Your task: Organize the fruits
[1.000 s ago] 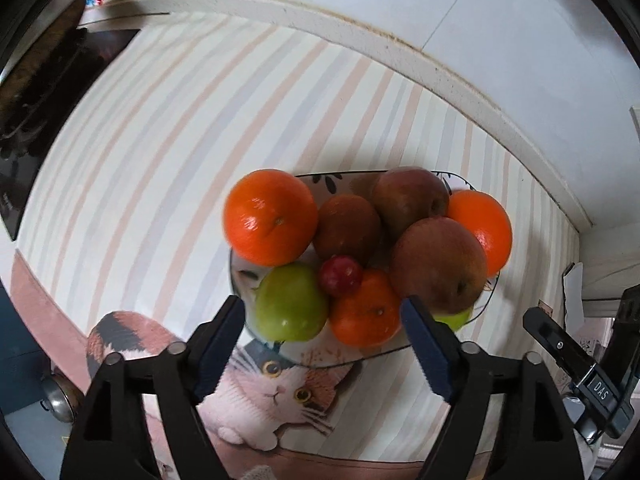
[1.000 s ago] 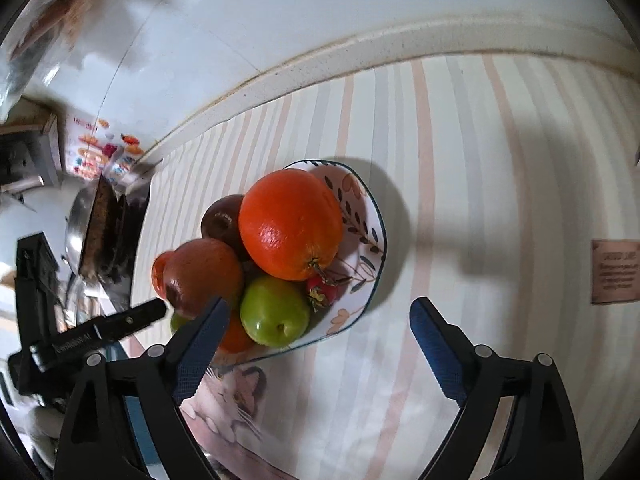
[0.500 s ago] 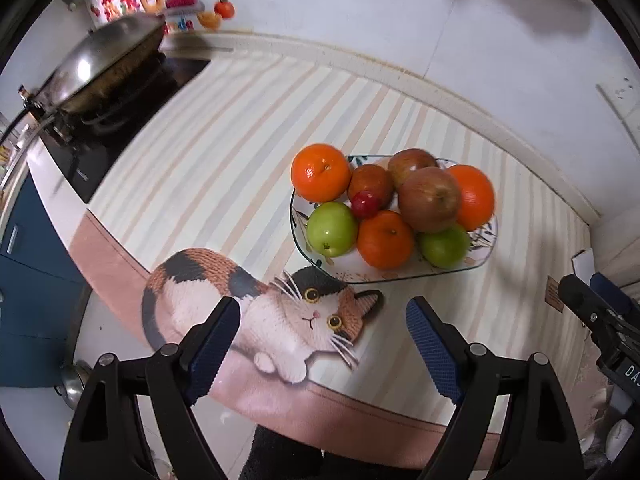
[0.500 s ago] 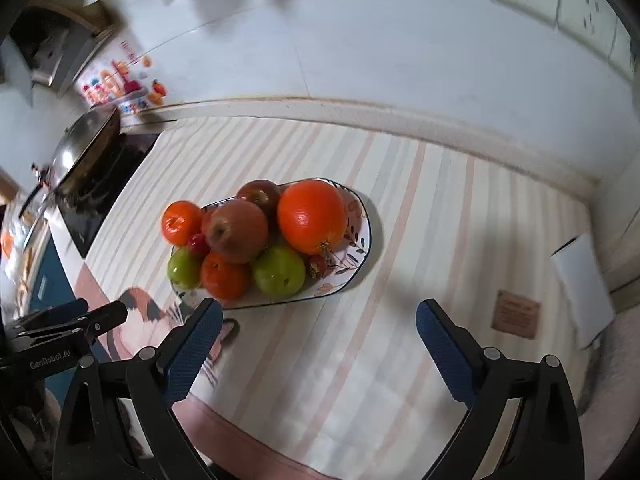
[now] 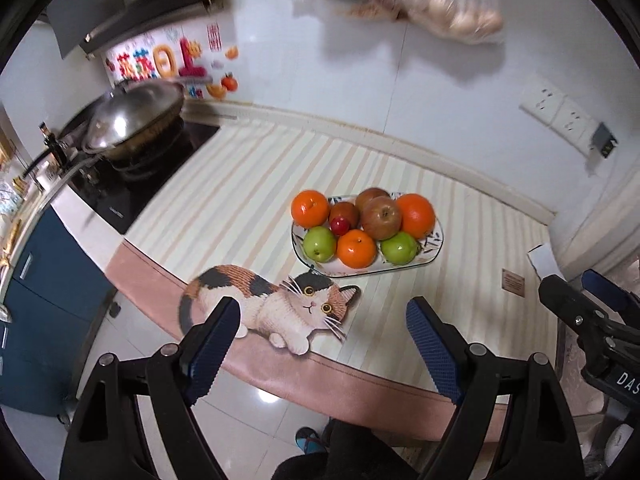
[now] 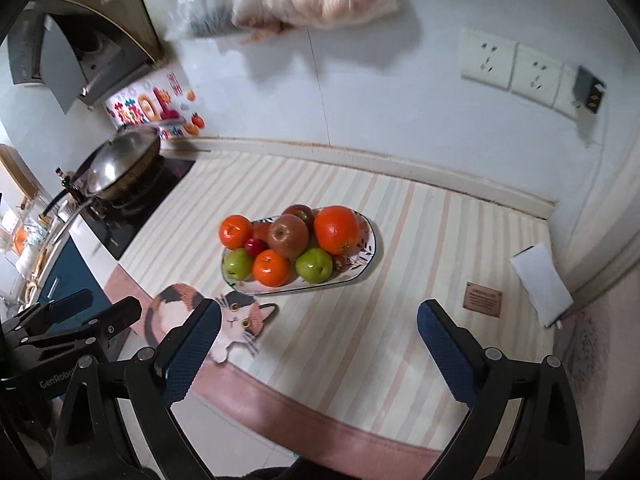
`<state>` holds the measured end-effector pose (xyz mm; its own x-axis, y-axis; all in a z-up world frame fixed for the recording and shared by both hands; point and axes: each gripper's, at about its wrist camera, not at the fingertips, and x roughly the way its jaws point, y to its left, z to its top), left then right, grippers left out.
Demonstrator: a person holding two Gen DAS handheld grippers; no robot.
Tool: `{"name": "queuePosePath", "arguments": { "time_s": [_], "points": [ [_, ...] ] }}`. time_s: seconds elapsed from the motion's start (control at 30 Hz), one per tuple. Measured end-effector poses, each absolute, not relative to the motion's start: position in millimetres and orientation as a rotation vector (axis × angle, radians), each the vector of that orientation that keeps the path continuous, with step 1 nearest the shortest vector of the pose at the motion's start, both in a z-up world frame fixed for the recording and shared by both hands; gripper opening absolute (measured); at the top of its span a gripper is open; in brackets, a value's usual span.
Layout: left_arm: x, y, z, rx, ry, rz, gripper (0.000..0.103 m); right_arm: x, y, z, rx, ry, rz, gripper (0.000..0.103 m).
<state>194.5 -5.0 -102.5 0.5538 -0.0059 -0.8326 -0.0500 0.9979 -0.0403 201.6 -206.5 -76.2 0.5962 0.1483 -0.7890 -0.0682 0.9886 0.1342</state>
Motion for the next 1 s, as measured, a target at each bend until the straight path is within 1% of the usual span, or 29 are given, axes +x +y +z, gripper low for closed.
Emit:
{"name": "queuePosePath", "arguments": {
  "time_s": [0.2,0.47,0.8,1.0],
  "points": [
    [146.1,-2.4,-73.0,-0.074,0.94,-0.004,0.085,138.5,-199.9,-35.2,0.082,0.847,0.102,0.102],
    [97.6,-11.7,-49.7,-0.029,0.874,-0.005,0.085,75.9,-205.8,-3.7,0.064,0.792,0.085,0.102],
    [69.0,-25.5,-30.3,-0.03,0.823,0.002,0.085,41.2,-227.9,11.1,0.075,0.769,0.105,0.102],
    [65.8,-29.3,-29.3,-0.04,0.815,0.018,0.085,42.7,-236.6,10.3,0.088,0.769,0.131,0.102]
  ]
}}
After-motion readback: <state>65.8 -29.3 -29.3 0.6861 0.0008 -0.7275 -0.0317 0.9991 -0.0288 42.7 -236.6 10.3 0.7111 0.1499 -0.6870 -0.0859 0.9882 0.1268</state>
